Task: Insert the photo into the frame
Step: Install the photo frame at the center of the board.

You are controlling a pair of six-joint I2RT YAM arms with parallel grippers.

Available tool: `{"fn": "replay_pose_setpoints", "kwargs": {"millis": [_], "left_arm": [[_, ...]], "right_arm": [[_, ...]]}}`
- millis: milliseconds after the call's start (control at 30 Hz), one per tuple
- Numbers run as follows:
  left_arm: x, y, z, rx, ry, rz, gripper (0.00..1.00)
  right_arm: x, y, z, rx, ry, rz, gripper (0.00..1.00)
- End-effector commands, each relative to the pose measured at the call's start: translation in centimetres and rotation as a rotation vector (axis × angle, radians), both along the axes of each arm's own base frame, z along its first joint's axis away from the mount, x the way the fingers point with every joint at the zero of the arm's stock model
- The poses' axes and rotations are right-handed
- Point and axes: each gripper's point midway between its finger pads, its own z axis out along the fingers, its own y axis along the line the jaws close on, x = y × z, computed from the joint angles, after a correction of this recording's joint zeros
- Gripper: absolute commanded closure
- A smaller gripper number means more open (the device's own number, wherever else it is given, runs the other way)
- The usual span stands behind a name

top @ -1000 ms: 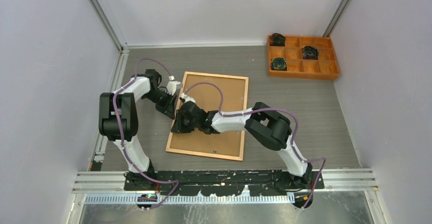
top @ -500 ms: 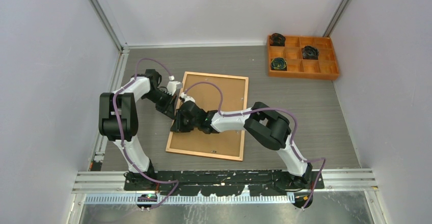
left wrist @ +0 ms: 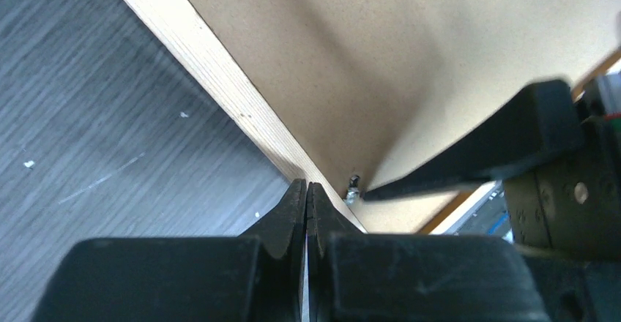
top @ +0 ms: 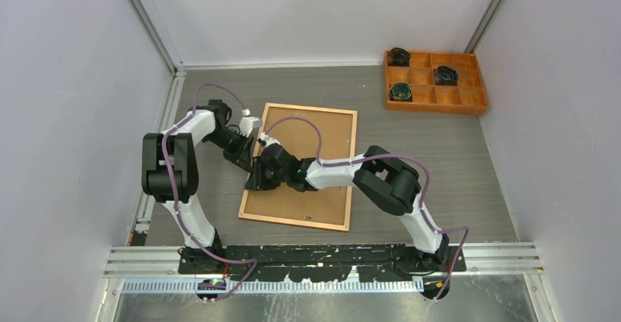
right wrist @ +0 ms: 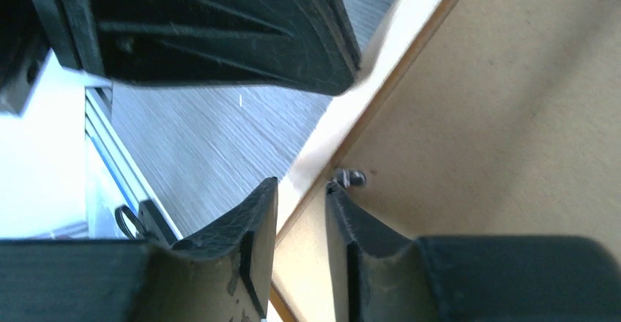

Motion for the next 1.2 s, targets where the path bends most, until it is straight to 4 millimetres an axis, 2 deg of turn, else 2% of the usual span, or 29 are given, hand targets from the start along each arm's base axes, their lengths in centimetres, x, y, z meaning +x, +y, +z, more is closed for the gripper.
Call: {"fn": "replay_pose_setpoints", "kwargs": {"millis": [0,33,133,233,333,433,600,833,1033,1167], "left_arm": [[0.6,0.4,2.8,-0.087,0.001,0.042,0.99],[0.9,0.5,3.4,-0.107,-0.005,0.055,0.99],[1.9,0.8,4.5,-0.138,-0.028,0.079,0.99],[2.4,0.2,4.6,-0.173,-0.019,0.099,0.99],[3.0,-0.1,4.3,-0.193,-0.004,0.117,0.99],[3.3,-0.2,3.7,-0.205,0.009,0.127,1.00],[4.2,-0.7,2.8,-0.240,0.038,0.144,0.99],[4.8,-1.1,1.6,-0.256,0.062,0.144,1.00],[4.8,-1.0,0.6,-0.243,0.076,0.145,0.99],[4.6,-0.9,0.4,-0.238,0.073,0.143,1.00]], "right_arm": [[1.9,-2.4,6.5,0.085,-0.112,-0.007,0.59],[2.2,-3.2,7.5,0.104,-0.120,-0.021,0.54],[5.1,-6.0,9.2,0.143,-0.110,-0.092,0.45],[7.9,-8.0,8.7,0.142,-0.081,-0.144,0.43],[10.4,-8.7,7.0,0.127,-0.025,-0.161,0.43],[12.5,-8.5,6.0,0.108,0.003,-0.160,0.43],[14.2,-7.4,4.1,0.099,0.032,-0.153,0.43],[16.5,-6.7,3.0,0.107,0.047,-0.162,0.43],[18.1,-6.3,1.7,0.111,0.065,-0.176,0.43],[19.3,-6.0,1.5,0.118,0.061,-0.186,0.44]]}}
